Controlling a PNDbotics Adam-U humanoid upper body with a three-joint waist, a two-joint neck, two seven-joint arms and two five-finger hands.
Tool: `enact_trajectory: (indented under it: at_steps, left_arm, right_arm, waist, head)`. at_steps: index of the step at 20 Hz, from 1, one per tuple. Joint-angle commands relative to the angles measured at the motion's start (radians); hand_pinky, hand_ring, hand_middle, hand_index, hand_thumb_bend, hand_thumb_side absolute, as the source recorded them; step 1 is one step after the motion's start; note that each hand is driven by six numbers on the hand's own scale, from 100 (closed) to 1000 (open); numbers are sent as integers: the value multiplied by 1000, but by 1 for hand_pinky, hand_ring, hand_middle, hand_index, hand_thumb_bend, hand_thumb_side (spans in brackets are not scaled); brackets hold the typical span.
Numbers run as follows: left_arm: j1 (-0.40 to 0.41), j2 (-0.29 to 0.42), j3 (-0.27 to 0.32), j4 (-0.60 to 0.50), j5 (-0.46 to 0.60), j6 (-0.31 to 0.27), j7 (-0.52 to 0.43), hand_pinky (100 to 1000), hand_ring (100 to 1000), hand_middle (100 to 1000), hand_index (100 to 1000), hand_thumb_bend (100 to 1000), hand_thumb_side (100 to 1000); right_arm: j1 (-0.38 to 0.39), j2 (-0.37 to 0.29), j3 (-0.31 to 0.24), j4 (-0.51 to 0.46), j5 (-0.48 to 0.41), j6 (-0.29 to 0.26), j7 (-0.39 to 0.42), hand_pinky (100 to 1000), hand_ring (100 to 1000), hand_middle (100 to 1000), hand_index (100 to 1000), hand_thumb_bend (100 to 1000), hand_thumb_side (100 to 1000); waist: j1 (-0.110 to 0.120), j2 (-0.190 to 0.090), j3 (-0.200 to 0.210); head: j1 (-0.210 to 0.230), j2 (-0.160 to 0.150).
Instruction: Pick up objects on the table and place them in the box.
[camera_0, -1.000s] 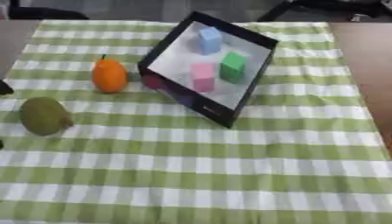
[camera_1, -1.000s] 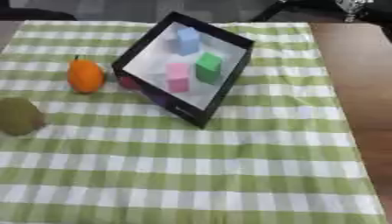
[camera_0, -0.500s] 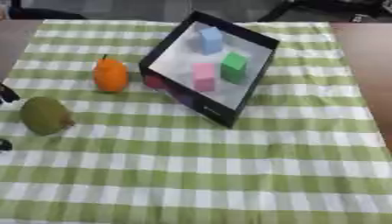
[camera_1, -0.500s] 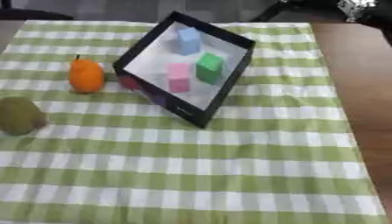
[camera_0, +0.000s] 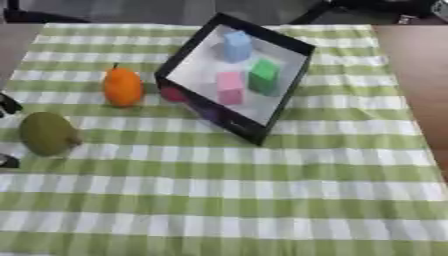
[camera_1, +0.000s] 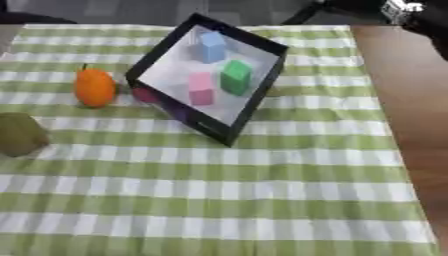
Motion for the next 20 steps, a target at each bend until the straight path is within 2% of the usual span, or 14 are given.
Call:
enact_trajectory:
  at_steps: [1,7,9,12,15,20]
  left_arm:
    - [-32,-10,3,30,-44,-17,16,853,800,765,836,794,100]
    - [-62,-80,8,111,-63,-53,-2,856,795,768,837,754,100]
    - [-78,-114,13,139,-51,-61,15,848,780,754,833,688,100]
    - [-105,-158,16,176,-19,-71,38,741,612,560,670,347,100]
    - [-119,-134,-3,113,18,-77,26,692,561,518,606,262,100]
    - [-154,-42,-15,-92,21,-35,33,677,558,503,564,257,100]
  right_arm:
    - [-25,-15,-10,5,6,0,8,942,762,671,766,269,341]
    - [-38,-8,-8,22,13,0,19,945,762,672,767,263,347]
    - [-40,-4,-6,25,14,1,22,946,762,672,767,262,349]
    - [-45,2,-2,29,15,3,27,947,763,673,767,262,350]
    - [-44,-1,-2,31,17,1,28,947,763,673,768,262,351]
    - [-39,-6,-6,34,16,-2,26,947,763,673,768,259,349]
  waist:
    - [4,-20,-3]
    - [4,-16,-5]
    - [3,-15,-5]
    - [-1,-15,-8]
    - [-1,-14,-13]
    - [3,-18,-15]
  head:
    - [4,-2]
    - [25,-2]
    - [28,-2]
    - [32,-2]
    - [33,-2]
    - [35,-2]
